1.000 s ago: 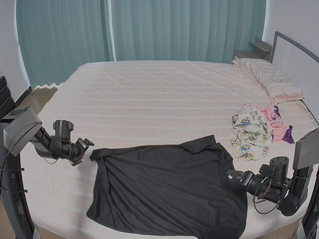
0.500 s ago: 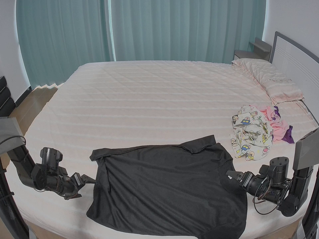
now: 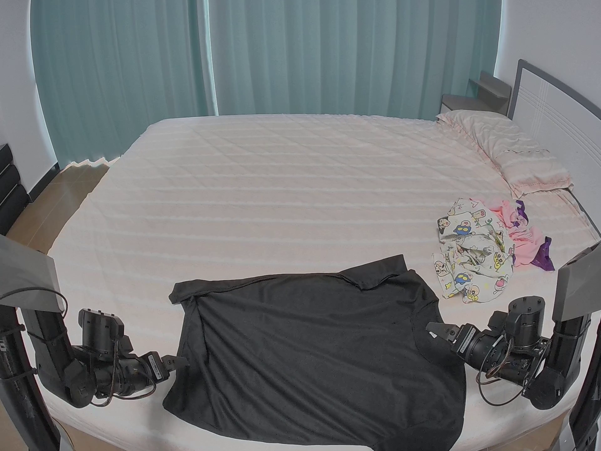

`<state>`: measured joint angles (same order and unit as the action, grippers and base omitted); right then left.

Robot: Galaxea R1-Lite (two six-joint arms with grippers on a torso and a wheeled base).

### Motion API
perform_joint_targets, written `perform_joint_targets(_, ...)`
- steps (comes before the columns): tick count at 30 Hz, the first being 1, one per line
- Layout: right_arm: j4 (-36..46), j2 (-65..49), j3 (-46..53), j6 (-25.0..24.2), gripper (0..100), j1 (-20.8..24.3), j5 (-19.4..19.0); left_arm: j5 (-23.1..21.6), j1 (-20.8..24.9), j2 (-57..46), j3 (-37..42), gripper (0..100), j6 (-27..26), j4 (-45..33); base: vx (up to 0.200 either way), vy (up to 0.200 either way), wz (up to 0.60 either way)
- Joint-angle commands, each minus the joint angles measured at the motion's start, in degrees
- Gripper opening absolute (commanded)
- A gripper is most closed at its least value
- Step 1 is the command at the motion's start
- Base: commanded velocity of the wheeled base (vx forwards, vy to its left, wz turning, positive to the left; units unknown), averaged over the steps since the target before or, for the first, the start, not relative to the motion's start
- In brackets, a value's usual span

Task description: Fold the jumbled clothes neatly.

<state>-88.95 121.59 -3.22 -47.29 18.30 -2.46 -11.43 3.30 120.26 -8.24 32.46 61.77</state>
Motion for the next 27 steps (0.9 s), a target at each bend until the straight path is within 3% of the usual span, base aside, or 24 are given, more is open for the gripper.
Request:
perform_joint_targets(1,-0.69,-0.12,-0.03,0.00,100,0.16,0.00,4.93,4.34,8.59,6.13,100,-0.12,8.19,0.000,0.000,0.00)
perform_joint_targets(5,-0.69,-1.09,0.05,-0.09,100,0.16,0.00,8.45,6.63,11.75,7.89,100,-0.12,12.41,0.000,0.000,0.00)
perform_joint_targets(15,-0.69,-1.88,0.05,-0.17,100,0.16,0.00,8.80,7.86,12.37,7.98,100,-0.12,14.08,0.000,0.000,0.00)
perform_joint_targets(16,-0.69,-1.97,0.05,-0.26,100,0.16,0.00,8.80,7.86,12.45,8.07,0,-0.21,13.99,0.000,0.000,0.00)
perform_joint_targets(21,-0.69,-2.32,0.14,-0.26,100,0.07,-0.09,9.94,8.47,12.37,8.07,0,-0.47,13.73,0.000,0.000,0.00)
perform_joint_targets(27,-0.69,-2.23,0.14,-0.26,100,0.07,-0.09,15.92,8.39,11.58,8.15,0,-2.14,8.10,0.000,0.000,0.00)
